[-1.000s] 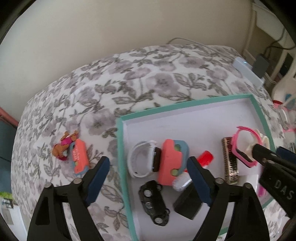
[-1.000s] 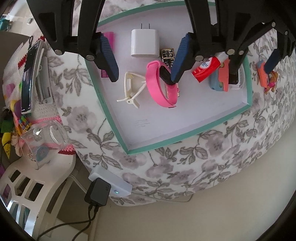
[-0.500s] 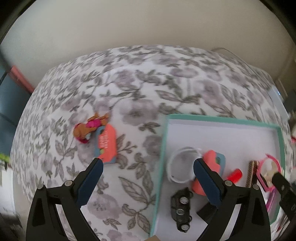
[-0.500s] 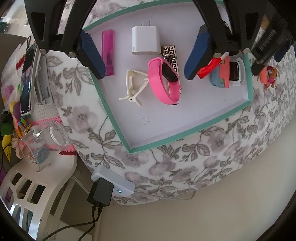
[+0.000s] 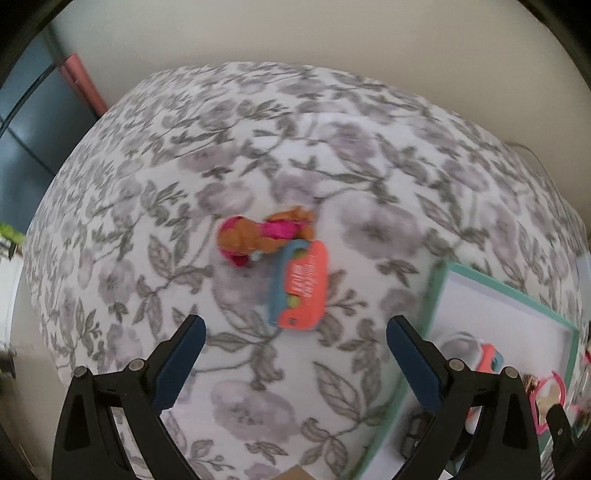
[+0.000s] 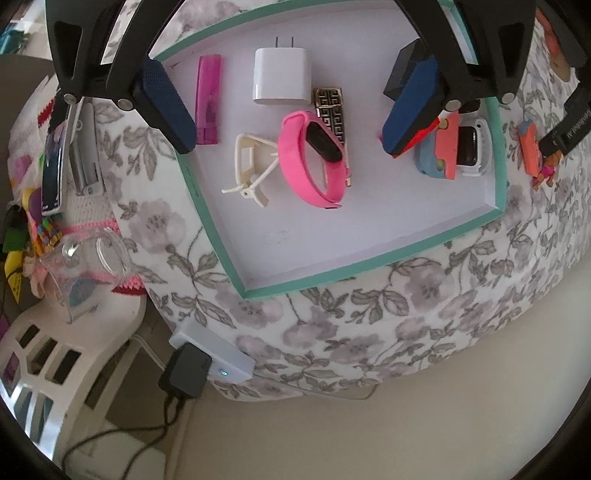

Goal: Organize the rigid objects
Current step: 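Move both open grippers back toward the dog figure and carrot-knife toy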

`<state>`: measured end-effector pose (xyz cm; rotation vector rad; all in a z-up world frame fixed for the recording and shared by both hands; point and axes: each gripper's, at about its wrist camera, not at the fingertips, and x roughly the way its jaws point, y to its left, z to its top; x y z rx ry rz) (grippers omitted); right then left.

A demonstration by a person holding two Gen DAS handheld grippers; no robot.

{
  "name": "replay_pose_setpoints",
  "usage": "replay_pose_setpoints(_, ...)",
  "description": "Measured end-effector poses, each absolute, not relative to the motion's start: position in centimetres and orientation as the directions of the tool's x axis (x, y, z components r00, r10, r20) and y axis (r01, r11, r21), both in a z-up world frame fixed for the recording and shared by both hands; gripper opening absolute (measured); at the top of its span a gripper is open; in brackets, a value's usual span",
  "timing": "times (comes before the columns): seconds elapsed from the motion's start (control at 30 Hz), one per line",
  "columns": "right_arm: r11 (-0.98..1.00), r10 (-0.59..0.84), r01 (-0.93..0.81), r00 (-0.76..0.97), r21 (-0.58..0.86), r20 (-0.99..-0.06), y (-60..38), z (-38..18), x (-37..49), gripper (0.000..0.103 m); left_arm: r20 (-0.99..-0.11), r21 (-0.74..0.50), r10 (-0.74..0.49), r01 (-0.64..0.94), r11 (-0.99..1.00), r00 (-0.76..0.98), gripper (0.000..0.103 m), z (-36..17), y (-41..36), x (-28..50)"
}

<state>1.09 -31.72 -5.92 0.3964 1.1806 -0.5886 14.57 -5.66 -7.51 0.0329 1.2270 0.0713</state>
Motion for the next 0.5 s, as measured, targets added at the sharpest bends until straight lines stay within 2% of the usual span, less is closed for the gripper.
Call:
replay_pose_setpoints(0.27,0.828,-0.238,0.561,0.364,0.008,-0.901,-29.1,-3.2,2.5,0.102,-0.937,0.032,0.086,-0.163,0.986,0.340,0.098,-6.5,-0.2,16.1)
replay_pose_setpoints(0.5,0.879,-0.206,0.476,0.435,0.029,-0.876,-25.2,-1.5,4.4,0.102,-0.916,0.032,0.112,-0.211,0.977,0.384,0.098,-5.2,3.5,16.9)
